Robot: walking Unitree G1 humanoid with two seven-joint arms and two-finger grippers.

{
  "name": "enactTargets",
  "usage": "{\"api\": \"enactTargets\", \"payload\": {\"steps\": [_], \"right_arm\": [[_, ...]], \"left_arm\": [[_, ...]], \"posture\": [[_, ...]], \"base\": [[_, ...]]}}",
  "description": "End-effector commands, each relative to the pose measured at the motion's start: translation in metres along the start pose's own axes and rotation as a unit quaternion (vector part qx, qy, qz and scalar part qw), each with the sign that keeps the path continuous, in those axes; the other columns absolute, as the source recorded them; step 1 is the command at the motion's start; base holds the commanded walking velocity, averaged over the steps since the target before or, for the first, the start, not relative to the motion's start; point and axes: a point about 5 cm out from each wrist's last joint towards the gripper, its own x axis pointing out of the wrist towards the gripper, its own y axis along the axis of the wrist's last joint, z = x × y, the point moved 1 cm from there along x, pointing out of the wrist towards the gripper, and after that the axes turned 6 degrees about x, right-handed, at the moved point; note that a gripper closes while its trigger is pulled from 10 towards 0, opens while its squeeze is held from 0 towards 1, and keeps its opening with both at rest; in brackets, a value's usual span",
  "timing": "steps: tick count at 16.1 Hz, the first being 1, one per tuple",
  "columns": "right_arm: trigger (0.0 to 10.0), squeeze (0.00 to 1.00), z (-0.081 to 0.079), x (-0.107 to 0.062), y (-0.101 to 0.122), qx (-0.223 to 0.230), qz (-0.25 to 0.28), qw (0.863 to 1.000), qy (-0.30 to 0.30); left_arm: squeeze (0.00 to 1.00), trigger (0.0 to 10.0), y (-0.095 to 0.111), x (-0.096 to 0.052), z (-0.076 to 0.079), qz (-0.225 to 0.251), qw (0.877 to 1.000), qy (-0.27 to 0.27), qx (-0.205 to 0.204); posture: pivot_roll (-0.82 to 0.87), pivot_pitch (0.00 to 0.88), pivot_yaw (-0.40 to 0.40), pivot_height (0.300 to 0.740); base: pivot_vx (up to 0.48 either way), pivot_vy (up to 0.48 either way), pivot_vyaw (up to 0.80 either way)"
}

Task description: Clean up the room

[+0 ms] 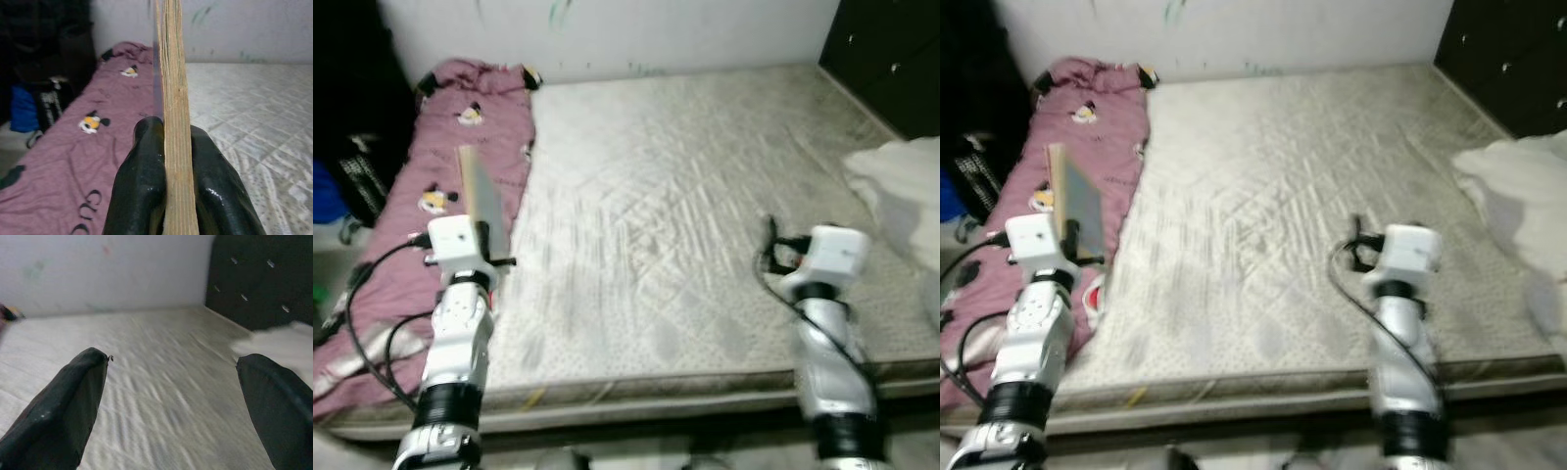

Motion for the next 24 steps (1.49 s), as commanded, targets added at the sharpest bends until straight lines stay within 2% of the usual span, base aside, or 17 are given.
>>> {"api": "enactTargets", "payload": {"steps": [1,4,7,9,11,13,14,16,17,18,19,20,24], "right_arm": [[10.0,0.00,-0.007,0.003,0.005,0.005,0.011,1.000,0.004],[10.0,0.00,-0.026,0.005,0.002,0.024,0.006,0.999,0.024],[10.0,0.00,-0.037,-0.002,-0.006,0.016,-0.004,0.999,0.047],[10.0,0.00,-0.049,-0.006,-0.007,-0.004,0.003,0.996,0.086],[10.0,0.00,-0.049,-0.008,-0.007,0.004,-0.001,0.996,0.089],[10.0,0.00,-0.050,-0.012,-0.005,0.011,0.004,0.994,0.106],[10.0,0.00,-0.050,-0.012,-0.003,0.028,0.005,0.993,0.117],[10.0,0.00,-0.050,-0.012,-0.004,0.041,-0.001,0.992,0.122],[10.0,0.00,-0.050,-0.013,-0.004,0.044,-0.003,0.991,0.124],[10.0,0.00,-0.051,-0.013,-0.004,0.043,-0.003,0.991,0.125],[10.0,0.00,-0.052,-0.013,-0.003,0.042,-0.004,0.991,0.126],[10.0,0.00,-0.054,-0.012,-0.003,0.042,-0.004,0.991,0.127],[10.0,0.00,-0.056,-0.013,-0.002,0.039,-0.003,0.991,0.130]], "left_arm": [[0.00,10.0,0.009,0.002,0.002,0.025,1.000,-0.007,0.008],[0.00,10.0,0.000,-0.009,0.009,0.023,0.999,-0.024,0.025],[0.00,10.0,-0.007,-0.015,0.011,0.015,0.999,-0.033,0.026],[0.00,10.0,-0.008,-0.019,0.018,0.021,0.997,-0.050,0.048],[0.00,10.0,-0.007,-0.020,0.024,0.023,0.997,-0.065,0.046],[0.00,10.0,0.004,-0.022,0.041,0.058,0.989,-0.123,0.059],[0.00,10.0,0.015,-0.025,0.051,0.097,0.980,-0.154,0.079],[0.00,10.0,0.022,-0.028,0.056,0.123,0.975,-0.170,0.076],[0.00,10.0,0.023,-0.029,0.058,0.126,0.974,-0.179,0.060],[0.00,10.0,0.021,-0.026,0.058,0.108,0.977,-0.177,0.053],[0.00,10.0,0.011,-0.021,0.059,0.062,0.980,-0.177,0.066],[0.00,10.0,0.008,-0.020,0.058,0.054,0.981,-0.171,0.068],[0.00,10.0,0.012,-0.023,0.055,0.070,0.981,-0.167,0.070]], "posture": [[-0.10,0.000,0.075,0.740],[-0.06,0.001,0.061,0.740],[-0.04,0.001,0.053,0.740],[-0.05,0.019,0.047,0.740],[-0.06,0.032,0.047,0.740],[-0.07,0.056,0.048,0.740],[-0.08,0.067,0.049,0.740],[-0.08,0.070,0.049,0.740],[-0.09,0.072,0.049,0.740],[-0.09,0.073,0.050,0.740],[-0.08,0.077,0.053,0.740],[-0.08,0.079,0.056,0.740],[-0.07,0.092,0.055,0.740]], "base": [[0.000,0.000,0.00],[0.000,0.000,0.00],[0.000,0.000,0.00],[0.000,0.000,0.00],[0.000,0.000,0.00],[0.000,0.000,0.00],[0.000,0.000,0.00],[0.000,0.000,0.00],[0.000,0.000,0.00],[0.000,0.000,0.00],[0.000,0.000,0.00],[0.000,0.000,0.00],[0.000,0.000,0.00]]}}
